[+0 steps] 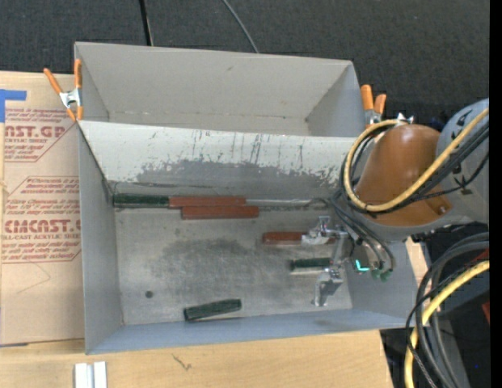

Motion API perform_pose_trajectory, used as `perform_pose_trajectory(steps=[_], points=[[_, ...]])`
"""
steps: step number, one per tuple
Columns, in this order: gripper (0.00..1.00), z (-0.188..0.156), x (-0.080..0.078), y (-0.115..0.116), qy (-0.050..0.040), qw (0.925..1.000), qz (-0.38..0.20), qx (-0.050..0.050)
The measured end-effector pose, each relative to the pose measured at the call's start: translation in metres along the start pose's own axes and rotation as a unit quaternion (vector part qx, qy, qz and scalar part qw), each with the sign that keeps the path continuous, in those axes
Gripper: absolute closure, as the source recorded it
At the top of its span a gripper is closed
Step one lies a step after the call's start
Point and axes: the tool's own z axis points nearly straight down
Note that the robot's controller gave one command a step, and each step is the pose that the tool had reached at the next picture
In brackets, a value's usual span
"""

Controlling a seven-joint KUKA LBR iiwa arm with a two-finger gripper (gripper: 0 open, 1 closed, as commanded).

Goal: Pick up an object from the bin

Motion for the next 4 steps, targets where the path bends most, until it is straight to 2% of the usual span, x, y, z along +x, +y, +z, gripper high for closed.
perform_pose_trajectory(steps=[1, 2, 3, 4], points=[[0.0, -0.003, -0.002, 0.0, -0.0037, 1.0, 0.0, 0.0], [1.0, 0.068, -0.047, -0.009, -0.01, 0.9993, -0.037, 0.001], [1.0, 0.068, -0.047, -0.009, -0.0101, 0.9993, -0.037, 0.001], [0.0, -0.002, -0.046, -0.019, -0.0032, 0.9942, -0.107, 0.0]])
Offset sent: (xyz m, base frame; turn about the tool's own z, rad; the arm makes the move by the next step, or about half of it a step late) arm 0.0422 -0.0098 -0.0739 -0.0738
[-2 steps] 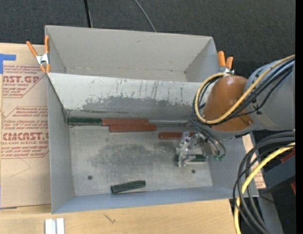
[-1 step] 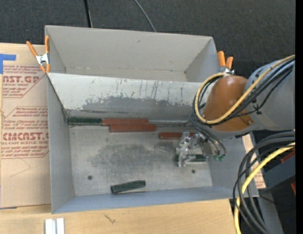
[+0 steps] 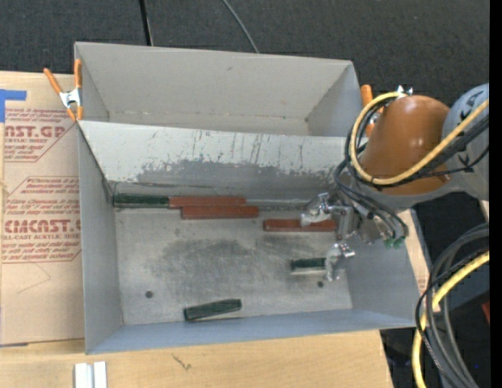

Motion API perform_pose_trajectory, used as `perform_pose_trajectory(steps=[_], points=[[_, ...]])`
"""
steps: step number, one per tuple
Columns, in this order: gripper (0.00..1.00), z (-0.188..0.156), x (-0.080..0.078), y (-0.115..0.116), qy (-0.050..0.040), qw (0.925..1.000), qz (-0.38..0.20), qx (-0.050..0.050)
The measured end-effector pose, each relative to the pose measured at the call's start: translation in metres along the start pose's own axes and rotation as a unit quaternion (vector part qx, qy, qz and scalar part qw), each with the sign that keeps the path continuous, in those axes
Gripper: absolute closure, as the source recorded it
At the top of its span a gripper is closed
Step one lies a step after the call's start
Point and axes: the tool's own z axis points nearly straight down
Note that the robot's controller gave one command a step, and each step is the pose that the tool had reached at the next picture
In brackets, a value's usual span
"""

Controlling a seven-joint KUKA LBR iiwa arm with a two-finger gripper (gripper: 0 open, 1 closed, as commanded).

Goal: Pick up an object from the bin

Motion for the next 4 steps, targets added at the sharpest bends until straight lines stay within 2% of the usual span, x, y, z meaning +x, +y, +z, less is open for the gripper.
perform_pose_trajectory(steps=[1, 2, 3, 4], points=[[0.0, -0.057, -0.002, -0.008, -0.0007, 0.9987, -0.051, 0.0], [0.0, -0.032, -0.001, -0.013, -0.0065, 0.9918, -0.127, 0.004], [1.0, 0.072, 0.024, -0.01, -0.0022, 0.9933, -0.115, 0.001], [1.0, 0.072, 0.024, -0.01, -0.0022, 0.9933, -0.115, 0.001]])
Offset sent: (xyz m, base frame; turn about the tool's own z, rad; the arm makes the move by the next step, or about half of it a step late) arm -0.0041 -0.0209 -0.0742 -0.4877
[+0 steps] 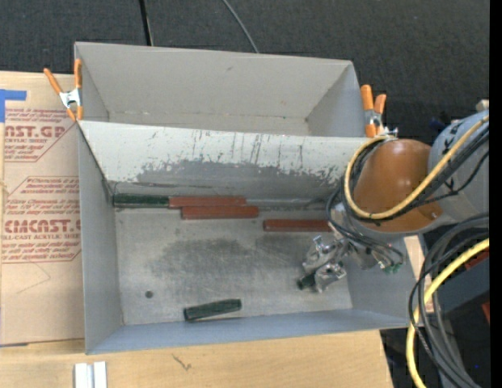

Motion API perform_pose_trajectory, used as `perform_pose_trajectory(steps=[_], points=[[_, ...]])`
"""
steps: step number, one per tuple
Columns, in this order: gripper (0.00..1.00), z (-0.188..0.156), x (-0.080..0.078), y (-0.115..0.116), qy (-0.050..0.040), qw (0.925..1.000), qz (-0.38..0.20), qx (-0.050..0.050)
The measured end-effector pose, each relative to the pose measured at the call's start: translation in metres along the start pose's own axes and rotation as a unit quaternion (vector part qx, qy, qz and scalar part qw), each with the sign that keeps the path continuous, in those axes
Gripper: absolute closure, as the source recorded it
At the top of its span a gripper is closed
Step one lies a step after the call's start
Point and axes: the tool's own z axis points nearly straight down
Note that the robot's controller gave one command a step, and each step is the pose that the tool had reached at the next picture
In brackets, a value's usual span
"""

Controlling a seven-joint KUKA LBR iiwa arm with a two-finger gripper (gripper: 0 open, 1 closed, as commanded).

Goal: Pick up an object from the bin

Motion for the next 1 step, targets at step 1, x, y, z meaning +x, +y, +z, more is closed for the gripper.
perform_pose_trajectory(steps=[1], points=[[1.0, -0.1738, -0.0036, -0.0185, -0.0023, 0.9999, 0.01, 0.002]])
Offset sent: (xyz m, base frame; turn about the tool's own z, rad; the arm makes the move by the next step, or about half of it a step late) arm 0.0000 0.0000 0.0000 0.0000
